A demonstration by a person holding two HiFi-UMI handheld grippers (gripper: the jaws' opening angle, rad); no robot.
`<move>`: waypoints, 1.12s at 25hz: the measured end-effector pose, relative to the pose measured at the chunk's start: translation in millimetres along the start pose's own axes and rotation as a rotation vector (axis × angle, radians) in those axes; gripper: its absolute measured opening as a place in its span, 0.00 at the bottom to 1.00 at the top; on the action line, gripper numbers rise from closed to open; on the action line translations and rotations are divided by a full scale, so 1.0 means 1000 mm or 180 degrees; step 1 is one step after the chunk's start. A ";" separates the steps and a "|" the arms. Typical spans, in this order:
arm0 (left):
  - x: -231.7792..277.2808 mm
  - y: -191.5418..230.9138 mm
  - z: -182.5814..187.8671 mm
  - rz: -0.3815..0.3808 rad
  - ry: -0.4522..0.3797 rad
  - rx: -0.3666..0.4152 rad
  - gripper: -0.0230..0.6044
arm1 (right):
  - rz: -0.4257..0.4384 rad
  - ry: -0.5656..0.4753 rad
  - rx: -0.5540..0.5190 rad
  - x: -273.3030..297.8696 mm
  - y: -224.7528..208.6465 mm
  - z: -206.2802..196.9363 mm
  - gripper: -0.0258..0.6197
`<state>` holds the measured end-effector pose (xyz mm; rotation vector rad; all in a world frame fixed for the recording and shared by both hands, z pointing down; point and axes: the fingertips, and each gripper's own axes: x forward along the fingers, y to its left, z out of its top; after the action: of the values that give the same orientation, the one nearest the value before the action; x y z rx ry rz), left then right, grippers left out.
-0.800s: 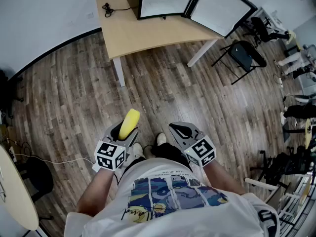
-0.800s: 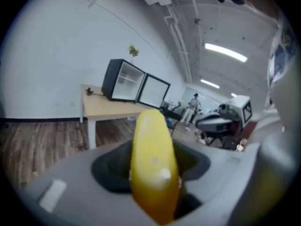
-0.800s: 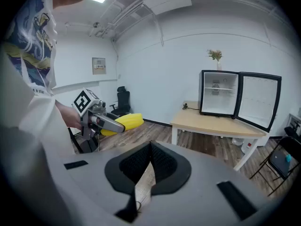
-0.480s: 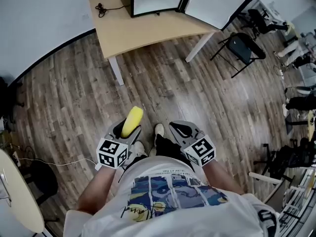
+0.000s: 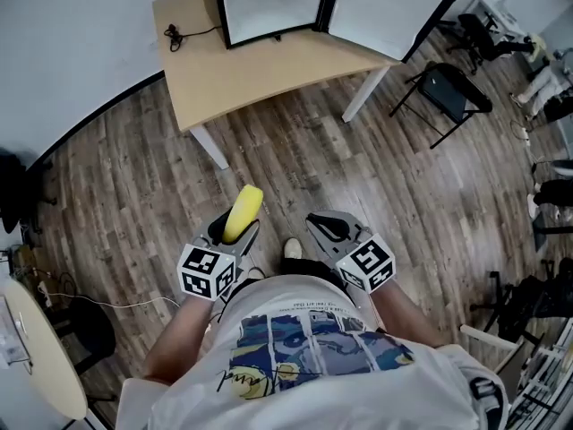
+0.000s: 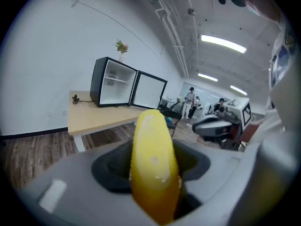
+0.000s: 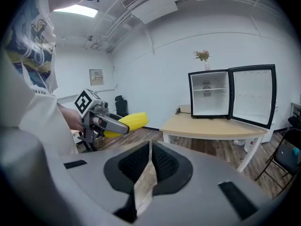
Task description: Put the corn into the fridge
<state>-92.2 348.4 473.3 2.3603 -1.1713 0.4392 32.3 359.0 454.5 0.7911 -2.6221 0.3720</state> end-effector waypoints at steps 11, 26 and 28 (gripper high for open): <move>0.077 0.012 0.056 0.0105 -0.0001 0.0009 0.44 | 0.0030 -0.0003 0.0035 0.005 -0.090 -0.001 0.13; 0.194 0.123 0.144 -0.0304 0.0045 0.0128 0.44 | -0.0452 0.0075 0.0143 0.092 -0.215 0.065 0.16; 0.207 0.137 0.158 -0.0389 0.0054 0.0169 0.44 | -0.0518 0.0096 0.0145 0.106 -0.229 0.078 0.16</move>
<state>-69.6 55.2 475.1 2.4526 -1.0130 0.4527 60.4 97.1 461.9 0.9980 -2.5077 0.3954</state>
